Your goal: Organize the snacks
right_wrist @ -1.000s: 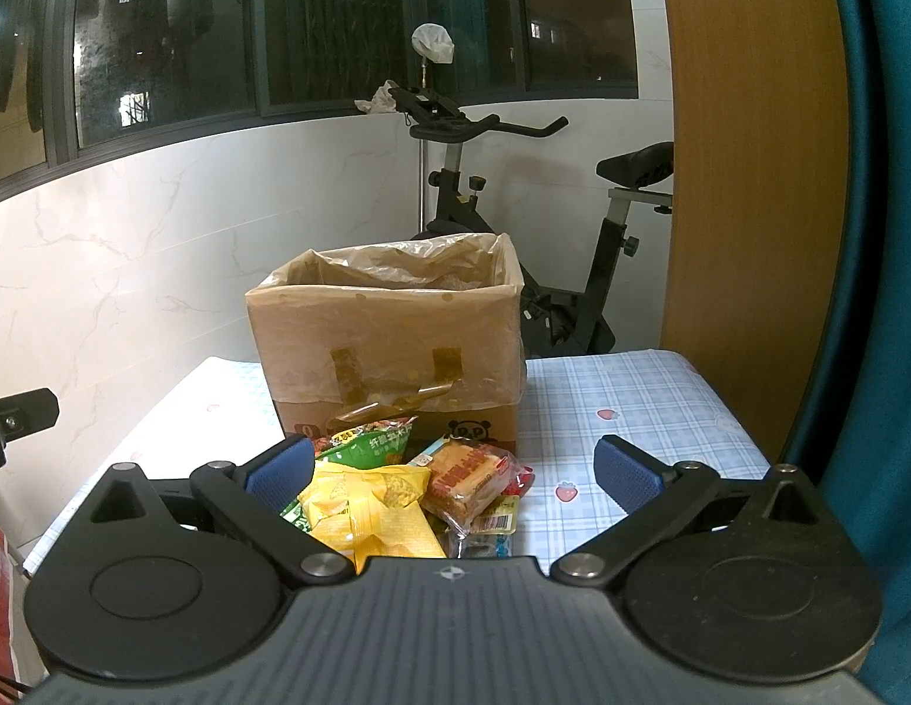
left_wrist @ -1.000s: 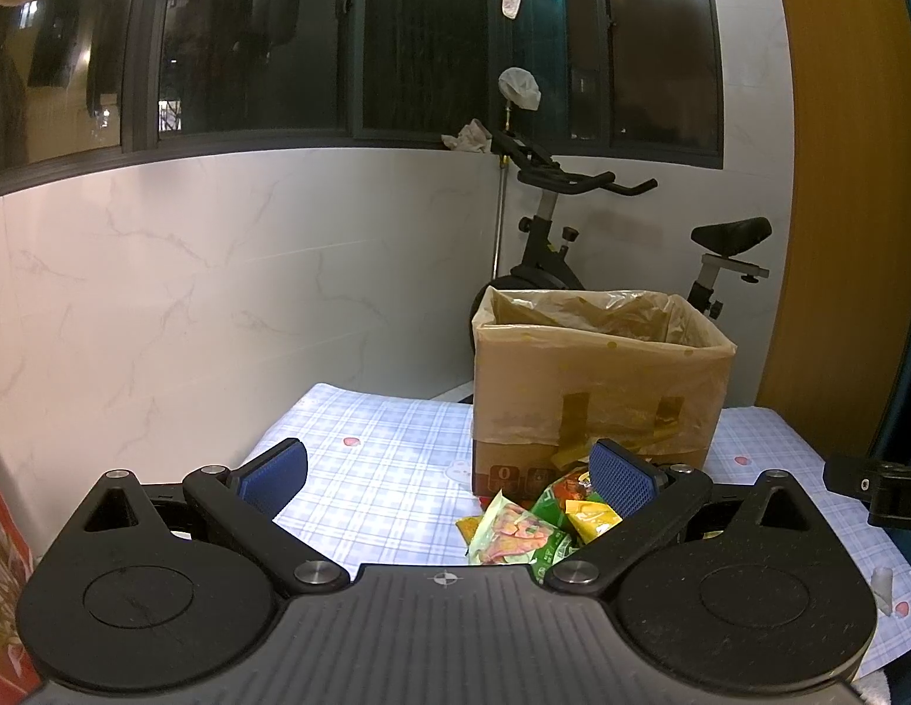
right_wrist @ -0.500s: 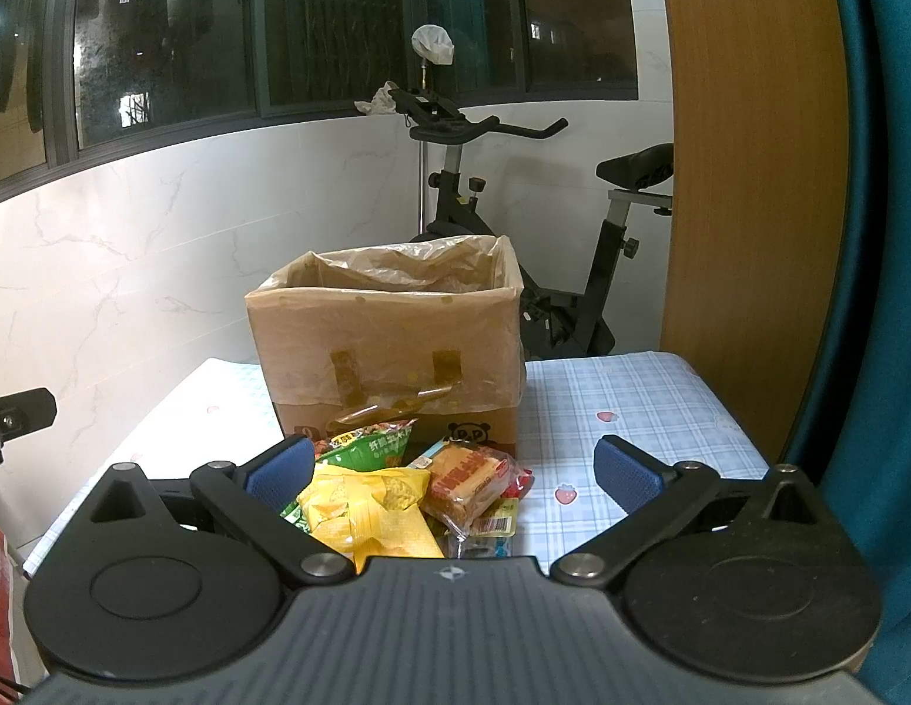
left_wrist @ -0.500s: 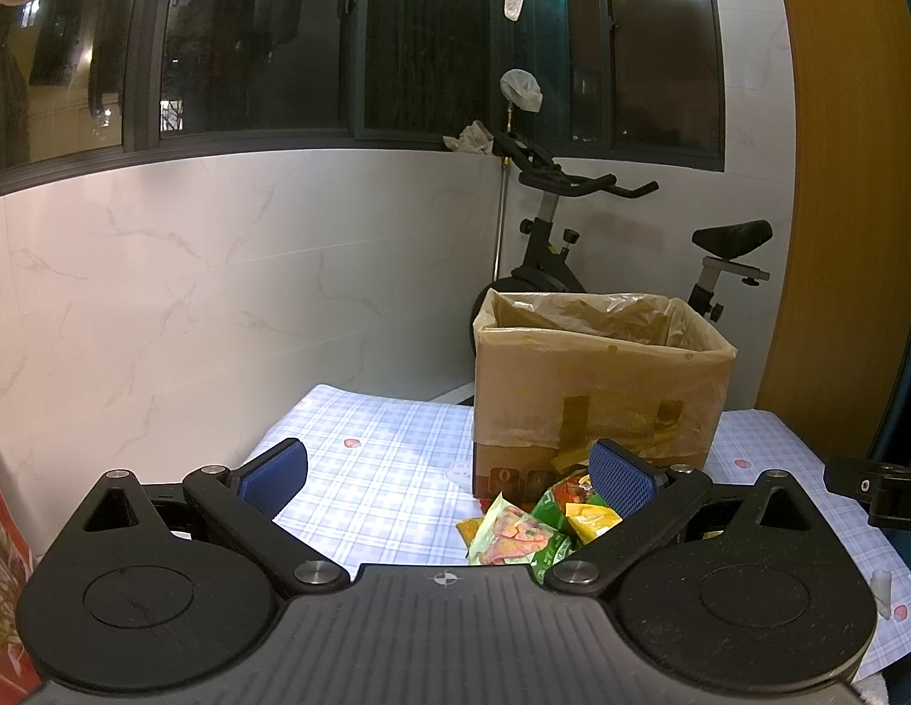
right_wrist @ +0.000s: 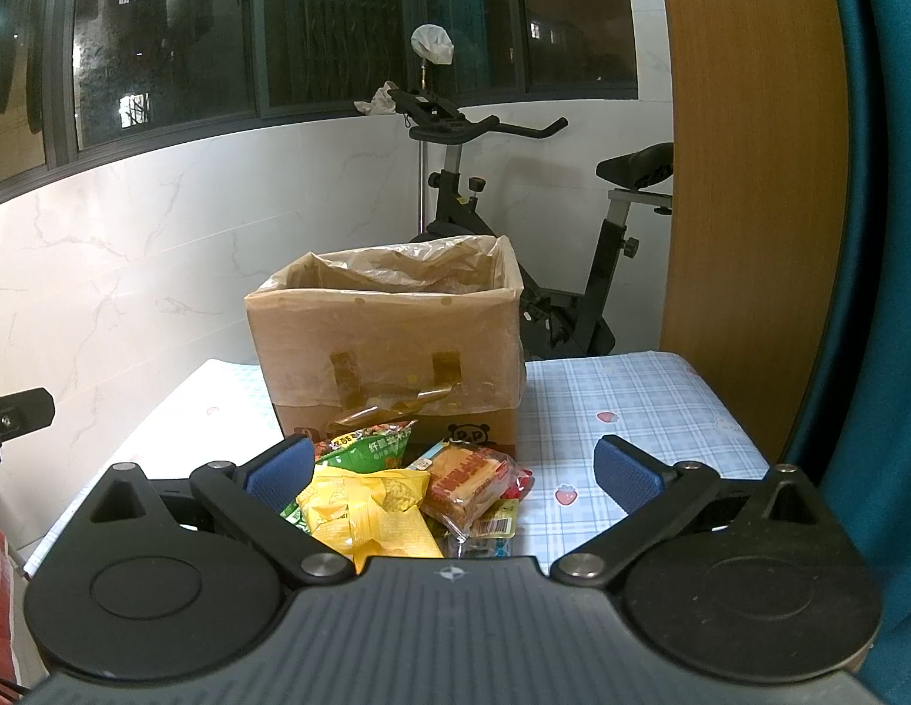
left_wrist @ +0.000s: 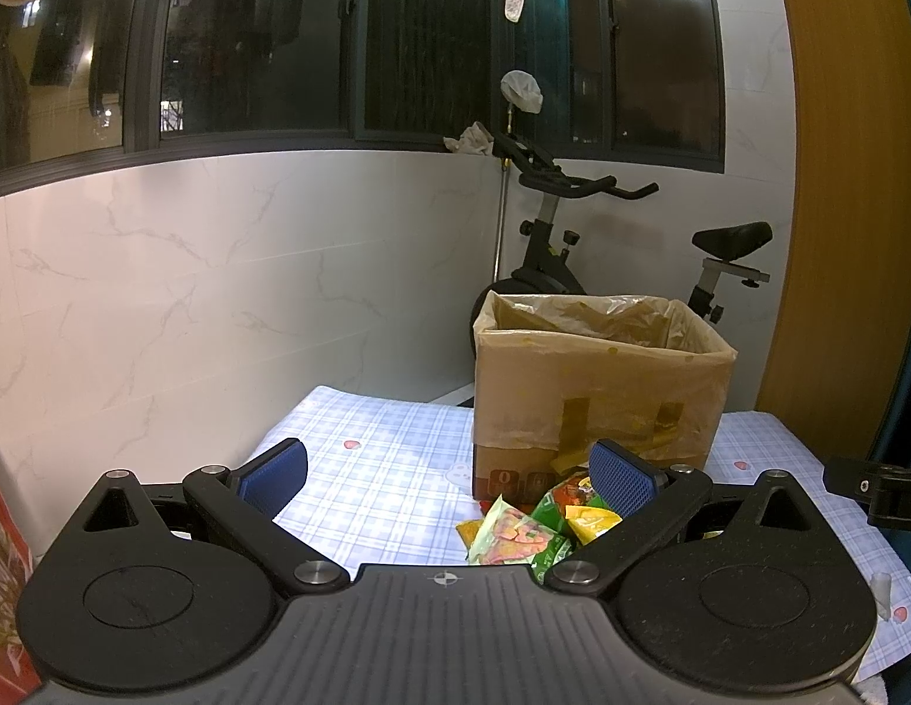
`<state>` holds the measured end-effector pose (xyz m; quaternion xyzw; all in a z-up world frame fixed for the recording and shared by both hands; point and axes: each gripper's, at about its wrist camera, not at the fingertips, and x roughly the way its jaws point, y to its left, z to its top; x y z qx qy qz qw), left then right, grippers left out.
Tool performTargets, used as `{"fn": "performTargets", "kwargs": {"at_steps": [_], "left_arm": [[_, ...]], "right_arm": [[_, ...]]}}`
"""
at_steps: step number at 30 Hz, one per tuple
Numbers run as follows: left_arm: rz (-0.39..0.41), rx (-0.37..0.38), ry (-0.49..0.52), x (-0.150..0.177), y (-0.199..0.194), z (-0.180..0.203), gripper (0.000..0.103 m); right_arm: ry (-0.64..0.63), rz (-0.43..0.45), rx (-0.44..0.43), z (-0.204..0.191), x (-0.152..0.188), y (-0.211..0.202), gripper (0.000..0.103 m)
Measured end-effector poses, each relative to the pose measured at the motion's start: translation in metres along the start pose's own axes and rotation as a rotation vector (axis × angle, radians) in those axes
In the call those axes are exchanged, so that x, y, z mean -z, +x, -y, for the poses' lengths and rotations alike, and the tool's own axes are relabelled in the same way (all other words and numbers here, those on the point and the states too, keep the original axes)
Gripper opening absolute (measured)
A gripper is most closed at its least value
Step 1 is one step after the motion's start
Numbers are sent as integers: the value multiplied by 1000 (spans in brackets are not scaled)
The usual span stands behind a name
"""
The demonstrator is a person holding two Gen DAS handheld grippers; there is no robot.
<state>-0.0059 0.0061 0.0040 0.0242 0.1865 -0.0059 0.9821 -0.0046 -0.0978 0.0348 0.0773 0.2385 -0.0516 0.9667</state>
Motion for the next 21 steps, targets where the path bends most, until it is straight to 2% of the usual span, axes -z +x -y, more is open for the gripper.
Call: {"fn": "performTargets", "kwargs": {"at_steps": [13,14,21], "left_arm": [[13,2,-15,-3,8,-7,102],[17,1,-15,-3,9,-8,102],[18,-8,34,6,26,-7,102]], "right_arm": [[5,31,-27,3,4,5,103],[8,35,-27,1,-5,-1,103],[52,44,-92,18,7,20,103]]}}
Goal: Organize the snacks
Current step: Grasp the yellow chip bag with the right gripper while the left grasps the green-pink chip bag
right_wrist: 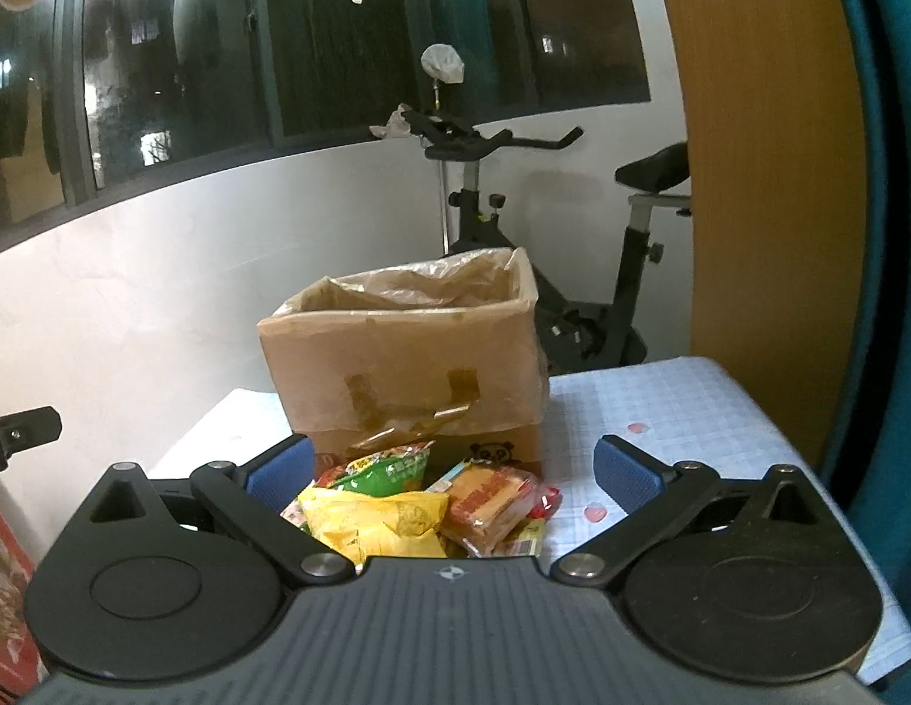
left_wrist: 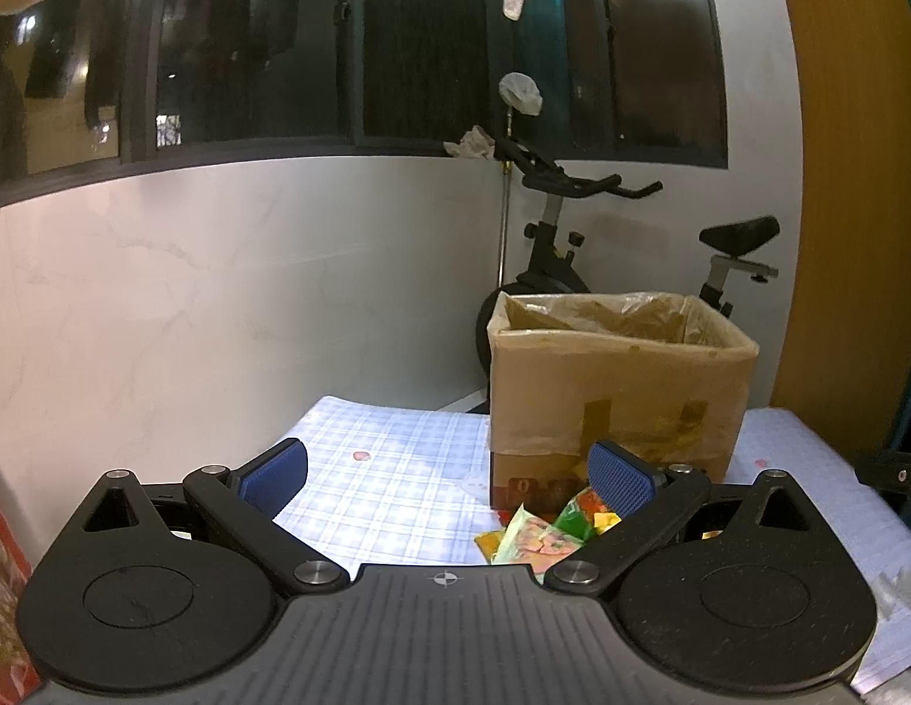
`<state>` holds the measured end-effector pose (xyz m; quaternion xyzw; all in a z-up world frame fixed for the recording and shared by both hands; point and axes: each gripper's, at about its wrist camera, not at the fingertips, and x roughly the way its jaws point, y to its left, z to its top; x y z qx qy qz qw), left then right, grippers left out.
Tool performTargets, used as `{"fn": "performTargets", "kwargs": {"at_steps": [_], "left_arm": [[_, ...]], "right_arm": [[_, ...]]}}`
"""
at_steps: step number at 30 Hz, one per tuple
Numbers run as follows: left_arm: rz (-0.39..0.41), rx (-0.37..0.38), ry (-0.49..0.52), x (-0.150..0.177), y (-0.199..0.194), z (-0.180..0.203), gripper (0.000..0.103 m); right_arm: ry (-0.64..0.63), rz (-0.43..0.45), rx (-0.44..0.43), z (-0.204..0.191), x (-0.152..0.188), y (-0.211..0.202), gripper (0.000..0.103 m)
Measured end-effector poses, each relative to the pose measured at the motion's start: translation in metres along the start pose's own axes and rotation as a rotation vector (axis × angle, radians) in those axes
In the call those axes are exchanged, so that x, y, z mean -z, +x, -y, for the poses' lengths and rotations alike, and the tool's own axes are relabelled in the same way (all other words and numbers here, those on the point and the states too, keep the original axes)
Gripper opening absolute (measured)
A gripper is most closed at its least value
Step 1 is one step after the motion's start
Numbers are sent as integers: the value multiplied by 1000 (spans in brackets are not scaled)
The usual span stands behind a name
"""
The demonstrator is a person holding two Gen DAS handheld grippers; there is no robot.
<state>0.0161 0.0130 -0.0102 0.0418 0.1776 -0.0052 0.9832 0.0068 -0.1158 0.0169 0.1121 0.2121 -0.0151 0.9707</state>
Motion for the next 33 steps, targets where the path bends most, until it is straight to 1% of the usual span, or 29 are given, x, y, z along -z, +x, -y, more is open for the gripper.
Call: {"fn": "performTargets", "kwargs": {"at_steps": [3,4,5,11,17,19,21,23,27,33], "left_arm": [[-16,14,17,6,12,2,101],[-20,25,13,9,16,2,96],[-24,34,10,12,19,2,94],[-95,37,8,29,50,-1,94],[-186,39,-28,39,81,-9,94],[-205,55,-39,43,88,-14,94],[-214,76,-67,45,93,-20,94],[-226,76,-77,46,98,-22,94],[-236,39,-28,48,108,-17,94],[-248,60,-22,50,114,-12,94]], "right_arm": [[-2,-30,-15,5,9,12,103],[-11,-53,-7,4,13,18,103],[-18,-65,-1,6,16,21,103],[-74,-135,42,5,36,51,102],[-89,-192,-18,-2,47,87,100],[-103,-205,-36,-6,50,98,98],[-112,-213,-49,-9,52,107,96],[-113,-224,-63,-10,54,116,96],[-119,-244,-84,-16,55,129,95],[-138,-254,-92,-23,56,140,95]]}}
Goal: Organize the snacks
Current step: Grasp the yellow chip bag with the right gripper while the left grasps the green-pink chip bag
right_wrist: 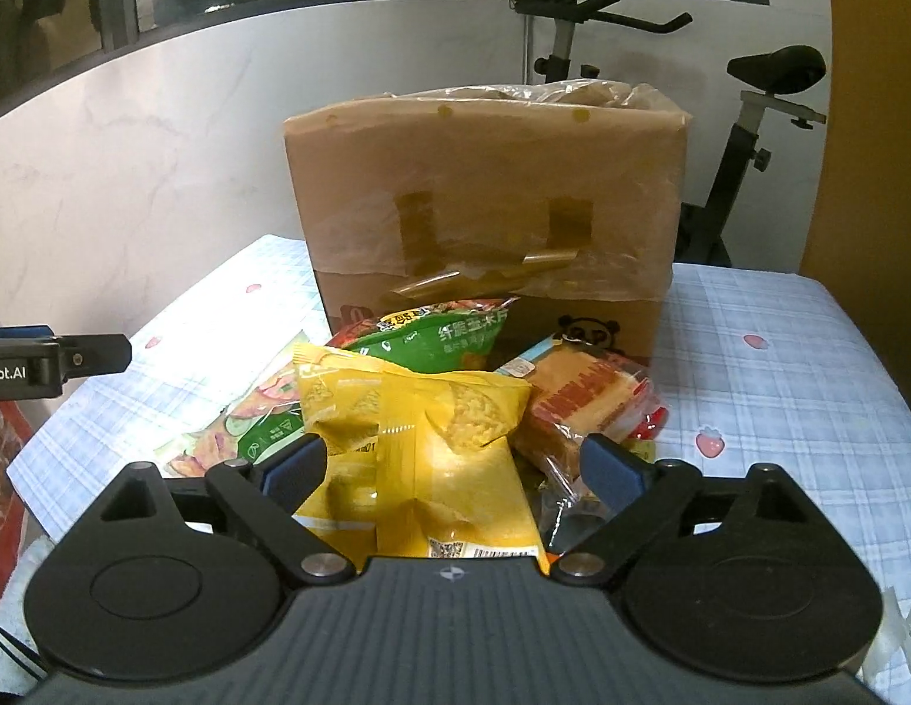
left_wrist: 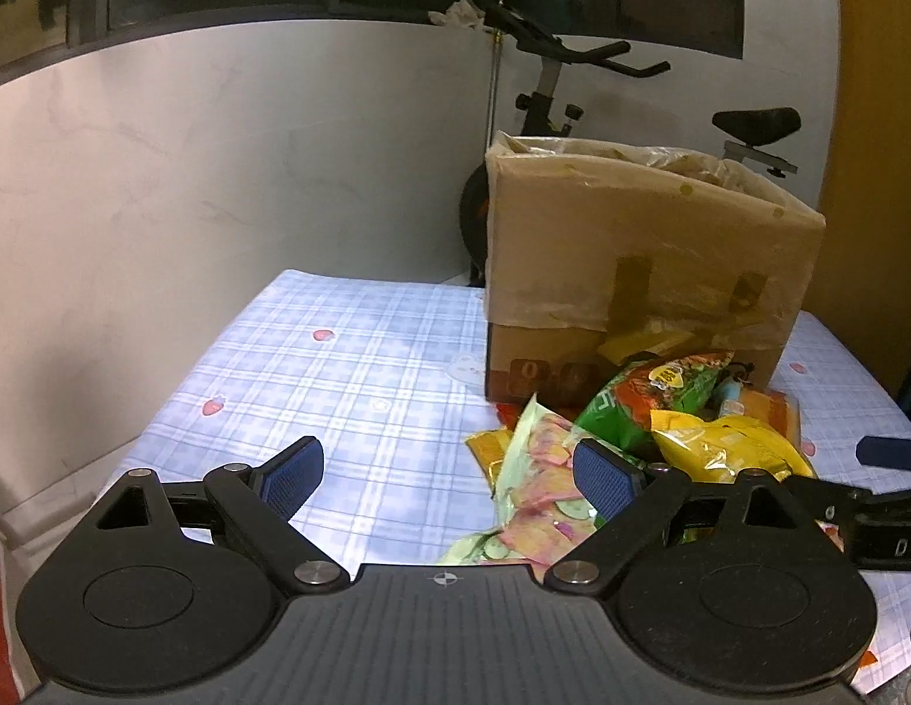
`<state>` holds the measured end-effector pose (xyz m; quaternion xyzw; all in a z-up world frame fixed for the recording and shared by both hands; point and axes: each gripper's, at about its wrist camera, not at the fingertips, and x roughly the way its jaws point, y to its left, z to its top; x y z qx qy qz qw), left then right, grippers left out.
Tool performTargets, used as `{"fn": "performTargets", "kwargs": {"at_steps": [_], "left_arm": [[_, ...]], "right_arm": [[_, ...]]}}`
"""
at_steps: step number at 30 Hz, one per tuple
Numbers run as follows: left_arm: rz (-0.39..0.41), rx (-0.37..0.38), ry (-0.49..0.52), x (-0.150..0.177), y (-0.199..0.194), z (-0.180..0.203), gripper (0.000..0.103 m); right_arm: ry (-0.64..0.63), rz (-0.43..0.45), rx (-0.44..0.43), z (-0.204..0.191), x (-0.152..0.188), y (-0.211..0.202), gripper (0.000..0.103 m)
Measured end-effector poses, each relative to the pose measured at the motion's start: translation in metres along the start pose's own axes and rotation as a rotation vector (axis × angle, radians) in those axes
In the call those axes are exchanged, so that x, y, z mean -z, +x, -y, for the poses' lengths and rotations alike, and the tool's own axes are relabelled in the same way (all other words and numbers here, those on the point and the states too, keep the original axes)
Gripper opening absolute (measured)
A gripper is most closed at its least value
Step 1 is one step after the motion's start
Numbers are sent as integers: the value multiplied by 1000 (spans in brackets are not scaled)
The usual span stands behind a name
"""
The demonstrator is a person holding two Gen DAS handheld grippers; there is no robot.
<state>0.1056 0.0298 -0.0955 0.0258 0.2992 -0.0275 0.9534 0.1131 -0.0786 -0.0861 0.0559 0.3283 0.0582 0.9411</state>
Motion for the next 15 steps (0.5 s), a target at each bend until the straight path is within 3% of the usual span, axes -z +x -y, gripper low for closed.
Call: {"fn": "performTargets", "kwargs": {"at_steps": [15], "left_arm": [[-36,49,-57,8,11,-6,94]], "right_arm": [[1,-28,-43,-7,-6,25,95]]}}
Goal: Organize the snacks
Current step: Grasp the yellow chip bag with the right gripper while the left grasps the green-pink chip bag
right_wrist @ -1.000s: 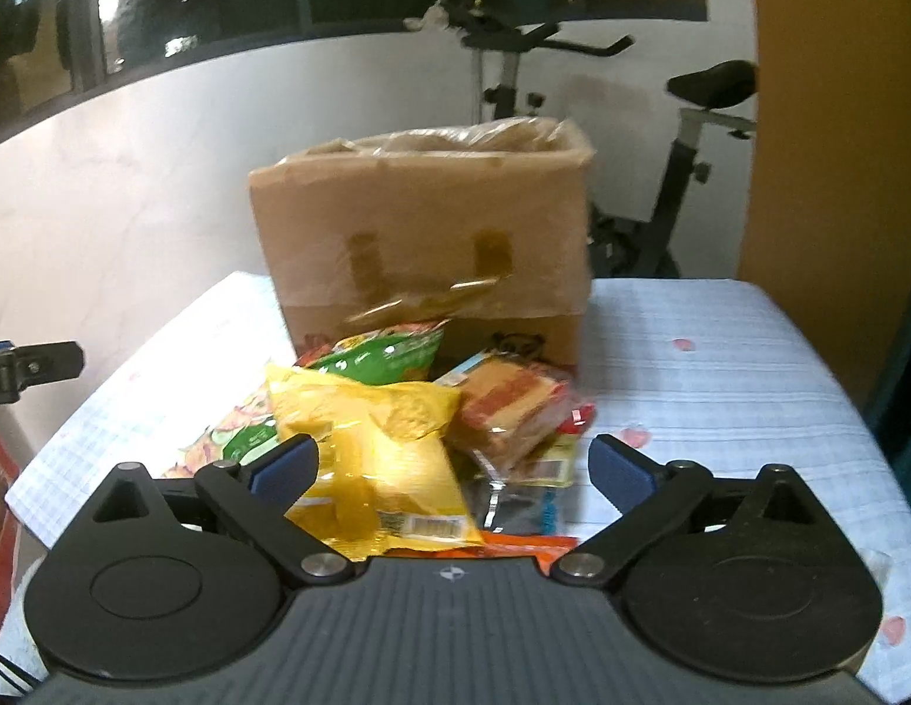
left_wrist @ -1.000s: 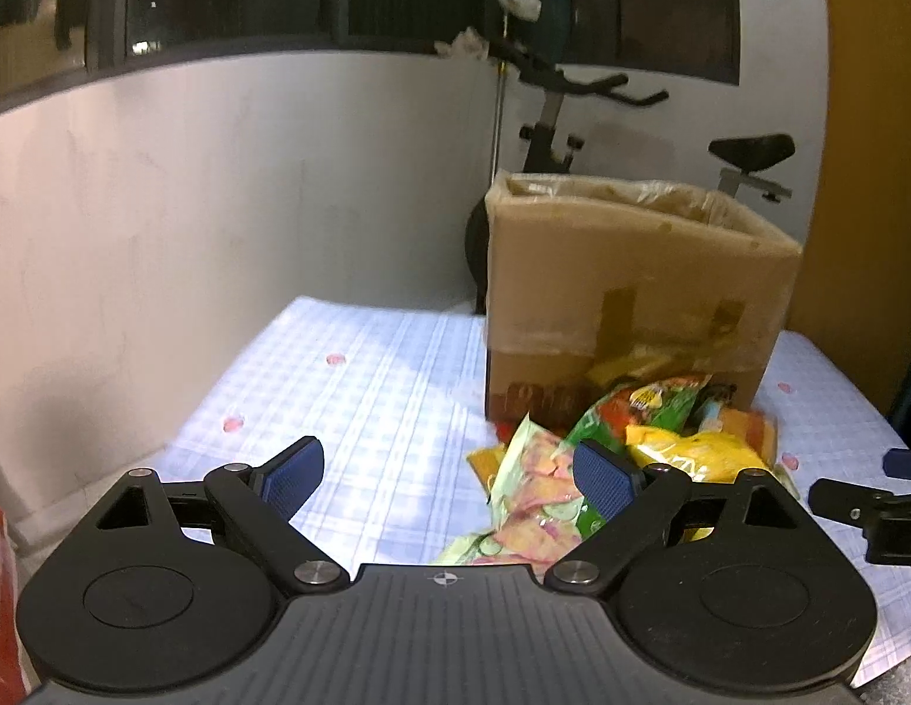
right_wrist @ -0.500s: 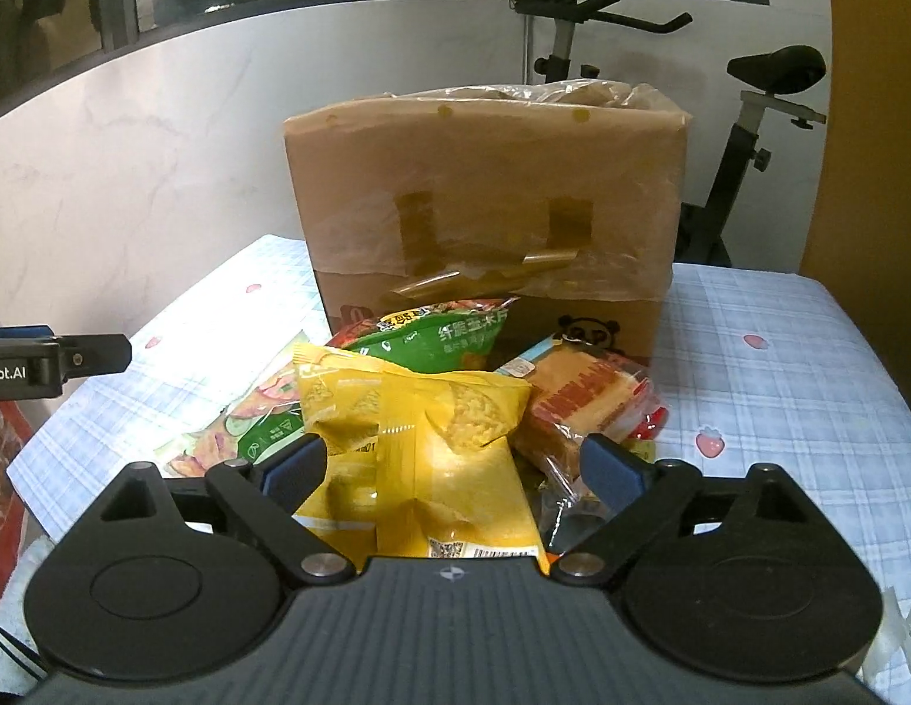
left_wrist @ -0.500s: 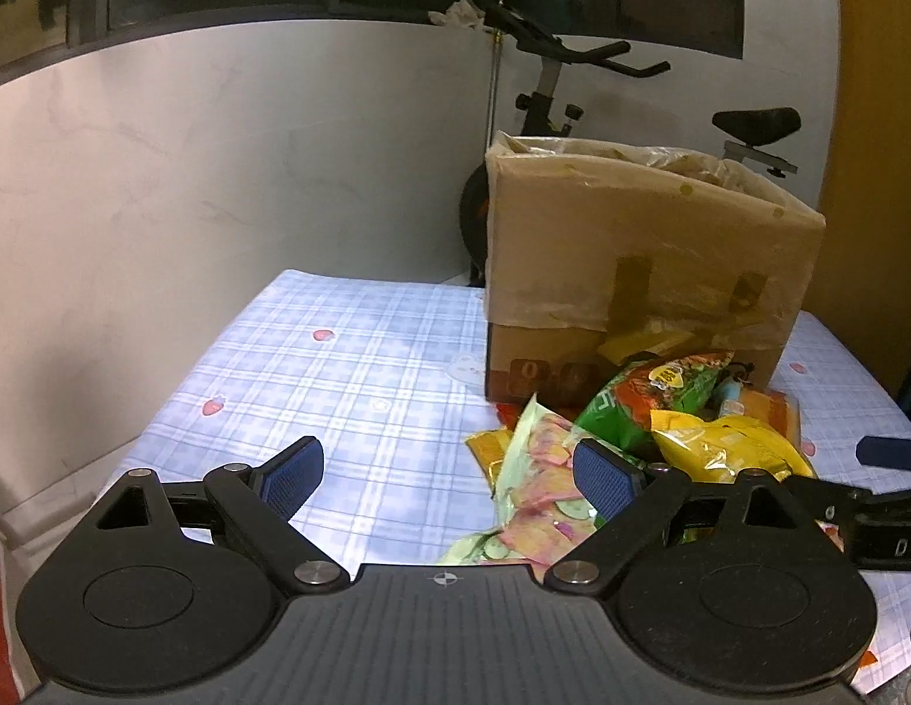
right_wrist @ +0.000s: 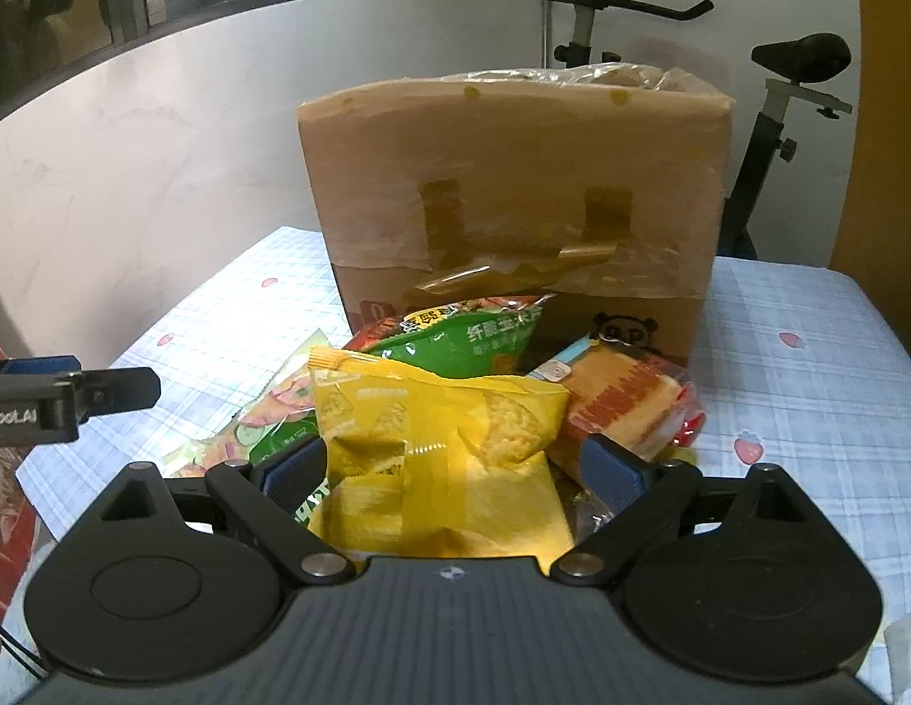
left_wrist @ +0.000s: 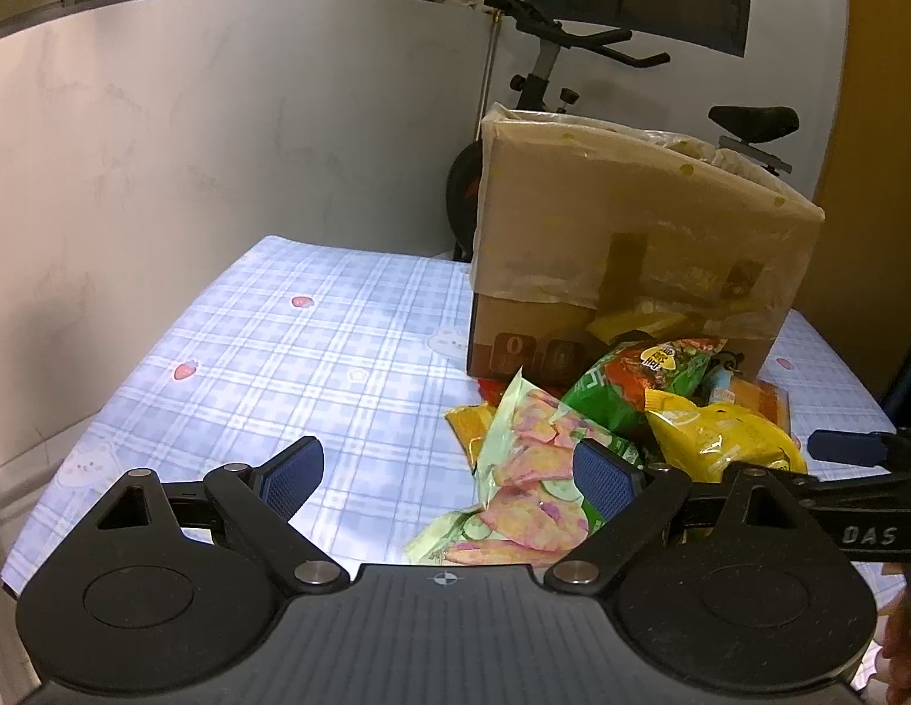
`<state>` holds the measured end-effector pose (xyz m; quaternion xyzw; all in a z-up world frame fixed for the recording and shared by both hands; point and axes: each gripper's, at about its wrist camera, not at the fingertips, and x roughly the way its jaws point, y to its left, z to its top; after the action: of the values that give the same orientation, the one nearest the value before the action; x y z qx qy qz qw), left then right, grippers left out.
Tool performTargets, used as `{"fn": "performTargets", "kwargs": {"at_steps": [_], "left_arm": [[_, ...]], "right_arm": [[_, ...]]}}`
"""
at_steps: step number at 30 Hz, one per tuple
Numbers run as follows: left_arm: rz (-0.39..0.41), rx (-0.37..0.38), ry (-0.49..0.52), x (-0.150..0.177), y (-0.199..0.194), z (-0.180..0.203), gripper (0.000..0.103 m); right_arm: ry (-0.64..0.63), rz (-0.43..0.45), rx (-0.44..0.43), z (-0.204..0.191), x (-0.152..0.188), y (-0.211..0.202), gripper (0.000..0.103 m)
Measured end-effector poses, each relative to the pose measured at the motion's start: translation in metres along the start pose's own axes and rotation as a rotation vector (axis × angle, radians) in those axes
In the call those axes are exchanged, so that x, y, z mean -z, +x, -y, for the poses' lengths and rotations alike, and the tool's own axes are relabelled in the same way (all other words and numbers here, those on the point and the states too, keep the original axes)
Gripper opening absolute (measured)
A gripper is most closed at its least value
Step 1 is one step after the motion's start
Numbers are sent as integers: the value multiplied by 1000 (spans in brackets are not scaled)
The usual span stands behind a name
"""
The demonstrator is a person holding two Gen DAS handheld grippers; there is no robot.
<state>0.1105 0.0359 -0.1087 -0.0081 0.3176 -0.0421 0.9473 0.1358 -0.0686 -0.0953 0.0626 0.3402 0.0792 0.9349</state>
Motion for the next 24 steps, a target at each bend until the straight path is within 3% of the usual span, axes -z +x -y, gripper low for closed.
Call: {"fn": "performTargets", "kwargs": {"at_steps": [10,15,24], "left_arm": [[-17,26,-20,4,9,-2,93],[-19,61,-24,7,13,-1,94],[-65,119,-43,20,16,1,93]], "right_arm": [[-97,-32,39,-17,8,22,95],[-100,-21,36,-16,9,20,87],[-80,84,81,-11,8,-9,83]]}}
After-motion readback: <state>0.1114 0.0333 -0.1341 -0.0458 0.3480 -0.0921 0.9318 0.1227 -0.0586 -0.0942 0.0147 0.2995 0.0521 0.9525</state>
